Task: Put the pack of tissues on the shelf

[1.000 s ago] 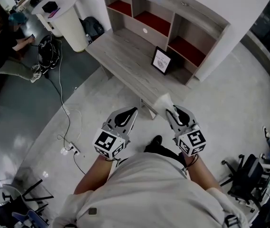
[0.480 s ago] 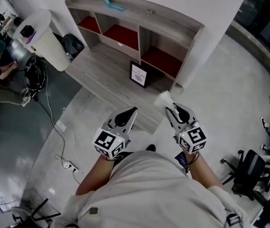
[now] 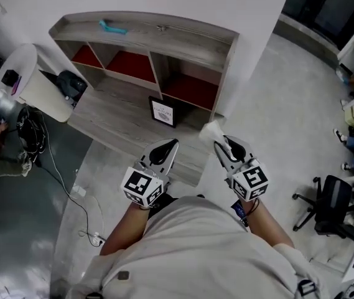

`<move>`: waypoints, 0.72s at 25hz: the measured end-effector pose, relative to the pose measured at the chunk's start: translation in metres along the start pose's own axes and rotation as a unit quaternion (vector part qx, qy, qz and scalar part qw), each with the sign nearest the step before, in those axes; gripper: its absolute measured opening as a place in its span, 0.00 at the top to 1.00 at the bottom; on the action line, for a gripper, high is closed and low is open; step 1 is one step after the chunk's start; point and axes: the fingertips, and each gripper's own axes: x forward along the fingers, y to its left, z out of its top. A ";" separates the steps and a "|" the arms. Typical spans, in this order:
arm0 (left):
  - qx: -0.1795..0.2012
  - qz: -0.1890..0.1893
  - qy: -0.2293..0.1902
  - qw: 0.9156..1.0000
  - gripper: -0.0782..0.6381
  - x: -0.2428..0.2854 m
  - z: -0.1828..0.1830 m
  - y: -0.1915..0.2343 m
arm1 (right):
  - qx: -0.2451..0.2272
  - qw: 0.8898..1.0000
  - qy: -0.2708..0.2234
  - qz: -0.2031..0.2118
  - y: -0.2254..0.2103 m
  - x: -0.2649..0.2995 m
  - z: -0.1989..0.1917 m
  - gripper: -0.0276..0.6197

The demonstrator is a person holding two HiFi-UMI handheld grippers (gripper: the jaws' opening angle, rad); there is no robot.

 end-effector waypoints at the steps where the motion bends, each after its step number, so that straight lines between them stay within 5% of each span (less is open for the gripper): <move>1: 0.001 -0.010 0.001 1.000 0.87 0.004 0.001 0.004 | 0.001 1.000 0.000 -0.008 0.000 0.003 0.001 0.76; 18: 0.007 -0.134 0.008 0.991 0.87 0.013 0.014 0.103 | 0.018 0.991 0.003 -0.131 0.022 0.081 0.018 0.76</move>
